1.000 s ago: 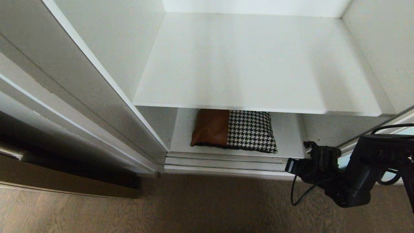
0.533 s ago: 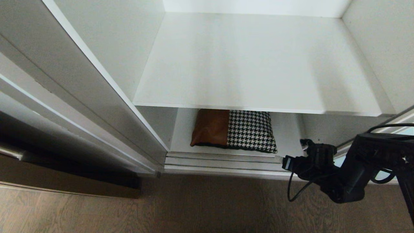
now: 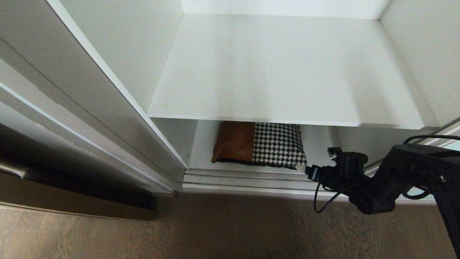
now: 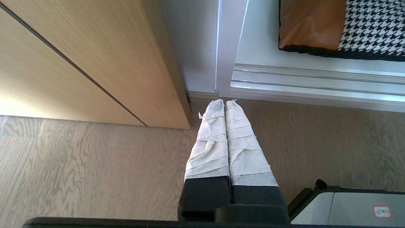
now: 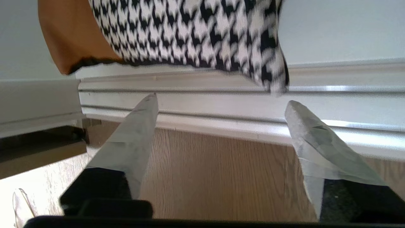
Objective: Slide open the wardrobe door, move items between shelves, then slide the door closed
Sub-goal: Place the pillow on the higher shelf
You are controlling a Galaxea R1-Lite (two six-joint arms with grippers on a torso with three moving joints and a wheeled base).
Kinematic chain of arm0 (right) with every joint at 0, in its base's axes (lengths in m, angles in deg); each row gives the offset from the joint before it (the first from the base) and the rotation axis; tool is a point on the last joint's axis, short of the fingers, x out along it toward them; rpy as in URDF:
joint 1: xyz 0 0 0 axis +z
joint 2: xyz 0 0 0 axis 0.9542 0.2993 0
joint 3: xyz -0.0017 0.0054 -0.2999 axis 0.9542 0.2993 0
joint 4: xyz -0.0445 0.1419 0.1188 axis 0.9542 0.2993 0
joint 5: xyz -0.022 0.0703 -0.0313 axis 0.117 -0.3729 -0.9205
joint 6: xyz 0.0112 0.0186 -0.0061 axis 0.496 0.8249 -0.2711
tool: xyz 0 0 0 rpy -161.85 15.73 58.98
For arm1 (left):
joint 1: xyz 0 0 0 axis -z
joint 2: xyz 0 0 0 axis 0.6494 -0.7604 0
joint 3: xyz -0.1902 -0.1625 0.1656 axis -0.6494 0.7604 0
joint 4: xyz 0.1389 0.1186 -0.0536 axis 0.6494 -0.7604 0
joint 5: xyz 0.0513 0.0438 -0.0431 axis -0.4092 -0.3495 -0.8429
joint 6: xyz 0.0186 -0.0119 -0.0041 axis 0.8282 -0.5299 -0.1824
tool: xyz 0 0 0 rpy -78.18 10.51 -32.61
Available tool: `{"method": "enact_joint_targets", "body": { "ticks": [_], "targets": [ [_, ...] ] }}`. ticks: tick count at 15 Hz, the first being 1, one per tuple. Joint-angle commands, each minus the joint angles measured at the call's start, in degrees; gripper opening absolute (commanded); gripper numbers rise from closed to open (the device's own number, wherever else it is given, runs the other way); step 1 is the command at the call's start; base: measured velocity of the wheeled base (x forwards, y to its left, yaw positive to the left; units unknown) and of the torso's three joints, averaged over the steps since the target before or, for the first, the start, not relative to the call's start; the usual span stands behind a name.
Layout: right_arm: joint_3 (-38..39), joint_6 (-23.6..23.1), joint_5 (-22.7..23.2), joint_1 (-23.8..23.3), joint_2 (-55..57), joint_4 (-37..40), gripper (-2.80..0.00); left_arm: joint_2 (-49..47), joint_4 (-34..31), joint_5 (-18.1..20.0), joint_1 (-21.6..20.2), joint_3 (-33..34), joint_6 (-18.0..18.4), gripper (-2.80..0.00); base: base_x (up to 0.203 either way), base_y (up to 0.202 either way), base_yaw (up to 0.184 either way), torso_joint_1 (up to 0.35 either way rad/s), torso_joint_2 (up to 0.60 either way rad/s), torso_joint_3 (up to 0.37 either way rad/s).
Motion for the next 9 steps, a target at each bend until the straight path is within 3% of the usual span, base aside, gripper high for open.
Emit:
{"method": "enact_joint_targets", "body": {
  "ticks": [1, 9],
  "targets": [
    [-4.0, 0.2, 0.2, 0.0, 1.3, 1.5, 0.0, -0.1, 0.0, 0.0, 0.0, 0.1, 0.0, -2.8, 0.0, 0.0, 0.0, 0.0, 0.0, 0.0],
    [-14.1, -0.1, 0.1, -0.1, 5.6, 4.8, 0.0, -0.1, 0.0, 0.0, 0.0, 0.1, 0.0, -2.8, 0.0, 0.0, 0.0, 0.0, 0.0, 0.0]
  ]
}}
